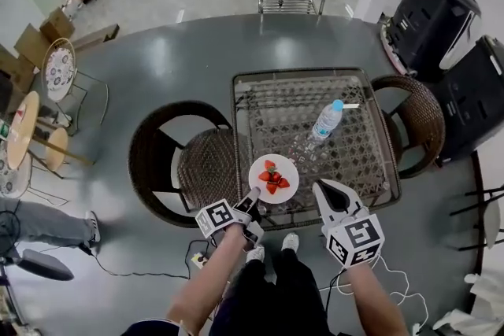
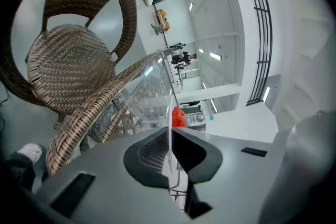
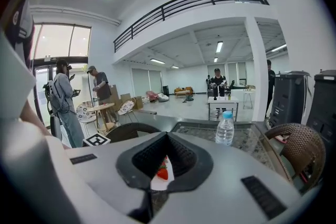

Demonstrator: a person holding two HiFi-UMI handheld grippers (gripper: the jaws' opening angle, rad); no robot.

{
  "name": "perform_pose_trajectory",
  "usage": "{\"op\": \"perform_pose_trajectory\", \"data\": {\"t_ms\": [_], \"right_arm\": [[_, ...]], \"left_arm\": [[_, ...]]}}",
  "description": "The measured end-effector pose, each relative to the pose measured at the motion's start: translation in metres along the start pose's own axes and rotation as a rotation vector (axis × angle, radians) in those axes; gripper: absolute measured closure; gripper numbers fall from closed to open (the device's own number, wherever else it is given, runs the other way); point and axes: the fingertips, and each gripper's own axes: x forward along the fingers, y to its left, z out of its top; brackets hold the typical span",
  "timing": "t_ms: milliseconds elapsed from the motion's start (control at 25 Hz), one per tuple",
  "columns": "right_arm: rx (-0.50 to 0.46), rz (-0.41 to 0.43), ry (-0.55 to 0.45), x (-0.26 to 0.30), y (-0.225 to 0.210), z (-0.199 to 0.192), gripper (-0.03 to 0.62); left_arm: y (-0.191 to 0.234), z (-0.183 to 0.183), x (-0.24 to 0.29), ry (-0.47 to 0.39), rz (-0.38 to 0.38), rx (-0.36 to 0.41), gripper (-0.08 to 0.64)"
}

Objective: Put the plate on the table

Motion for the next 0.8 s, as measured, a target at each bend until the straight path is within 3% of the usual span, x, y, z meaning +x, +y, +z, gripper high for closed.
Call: {"op": "perform_pose_trajectory", "data": {"t_ms": [400,800], "right_arm": [[-0.001,0.054,0.049,0.019,-0.012,-0.017,0.588],[0.025,0.064,0.070,0.033,-0.013,-0.028,0.588]], "left_arm": [[0.037,0.010,0.021,-0.071,0.056,-0.032,0.541],[0.045,0.011,0.032,-0.076,0.084,-0.050,0.541]]}}
